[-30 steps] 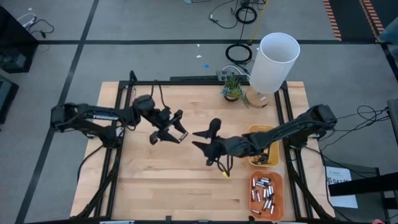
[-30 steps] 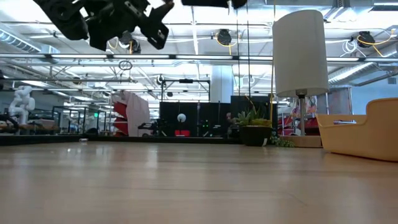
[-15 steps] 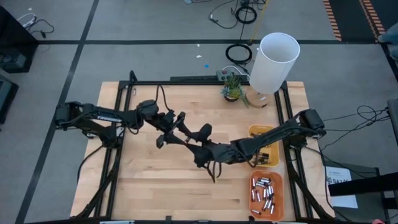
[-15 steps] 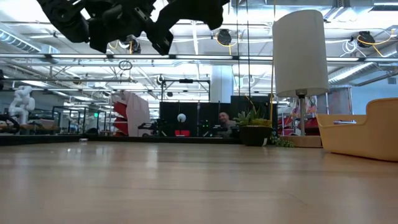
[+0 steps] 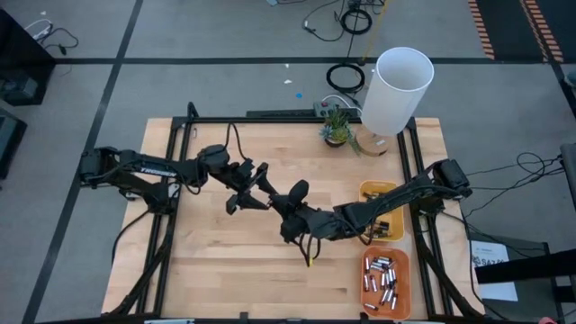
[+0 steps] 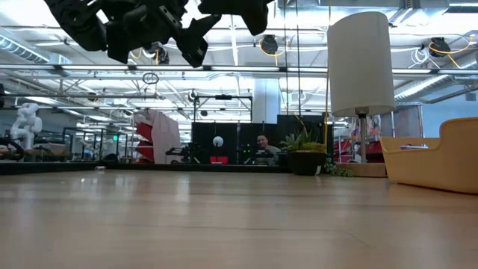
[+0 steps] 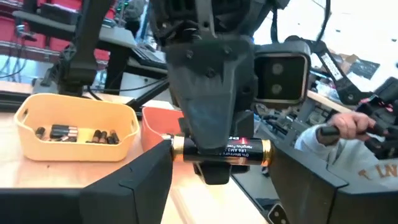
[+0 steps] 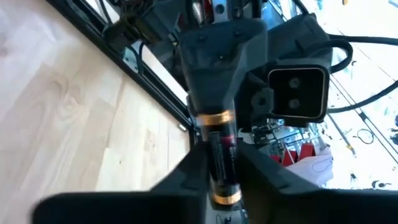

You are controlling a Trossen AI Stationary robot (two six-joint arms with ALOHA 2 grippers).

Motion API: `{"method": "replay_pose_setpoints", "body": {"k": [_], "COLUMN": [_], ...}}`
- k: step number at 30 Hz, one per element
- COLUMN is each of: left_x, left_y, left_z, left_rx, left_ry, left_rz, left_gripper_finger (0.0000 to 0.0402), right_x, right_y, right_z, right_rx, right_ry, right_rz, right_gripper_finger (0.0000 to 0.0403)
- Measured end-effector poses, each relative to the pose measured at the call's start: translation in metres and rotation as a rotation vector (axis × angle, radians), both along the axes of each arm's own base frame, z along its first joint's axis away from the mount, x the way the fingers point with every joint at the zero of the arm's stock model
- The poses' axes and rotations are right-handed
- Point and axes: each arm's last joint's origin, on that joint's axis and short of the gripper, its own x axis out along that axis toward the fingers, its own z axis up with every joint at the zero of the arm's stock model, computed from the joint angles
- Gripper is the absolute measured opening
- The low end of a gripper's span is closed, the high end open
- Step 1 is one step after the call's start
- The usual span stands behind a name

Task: Sort batteries
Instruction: Put the black battery into the orange bin

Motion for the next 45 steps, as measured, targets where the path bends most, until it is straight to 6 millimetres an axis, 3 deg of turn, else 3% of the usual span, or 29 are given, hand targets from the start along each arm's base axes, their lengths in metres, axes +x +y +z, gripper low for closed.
{"method": "replay_pose_setpoints", "body": {"k": [2,10,15,19,23,29,39,45], "left_x": [0.0,-0.002,-0.012,-0.02,-0.023,-0.026,-0.027,-0.035], "left_y": [0.0,0.003,0.017,0.026,0.027,0.027,0.021,-0.004], "left_z": [0.001,0.006,0.017,0.023,0.015,0.003,-0.002,-0.012], "left_rx": [0.001,-0.013,0.004,0.006,0.033,0.09,0.083,0.094], "left_ry": [-0.005,-0.021,-0.059,-0.061,0.007,0.088,0.134,0.202], "left_rz": [0.019,0.053,0.094,0.074,0.038,0.025,-0.056,-0.123], "left_gripper_finger": [0.0267,0.0293,0.0294,0.0294,0.0295,0.0295,0.0295,0.0295], "right_x": [-0.001,-0.006,-0.026,-0.049,-0.082,-0.121,-0.133,-0.142], "right_y": [0.001,0.004,0.016,0.023,0.024,0.017,0.029,0.046], "right_z": [0.0,0.009,0.035,0.042,0.041,0.03,0.017,0.017], "right_rx": [-0.004,-0.025,-0.004,0.056,0.253,0.702,1.025,1.124], "right_ry": [-0.002,-0.028,-0.081,-0.036,0.006,0.143,0.26,0.251], "right_rz": [-0.002,-0.047,-0.074,-0.137,-0.181,-0.264,-0.352,-0.354], "right_gripper_finger": [0.0031,0.0028,0.0028,0.0028,0.0028,0.0028,0.0028,0.0028]}}
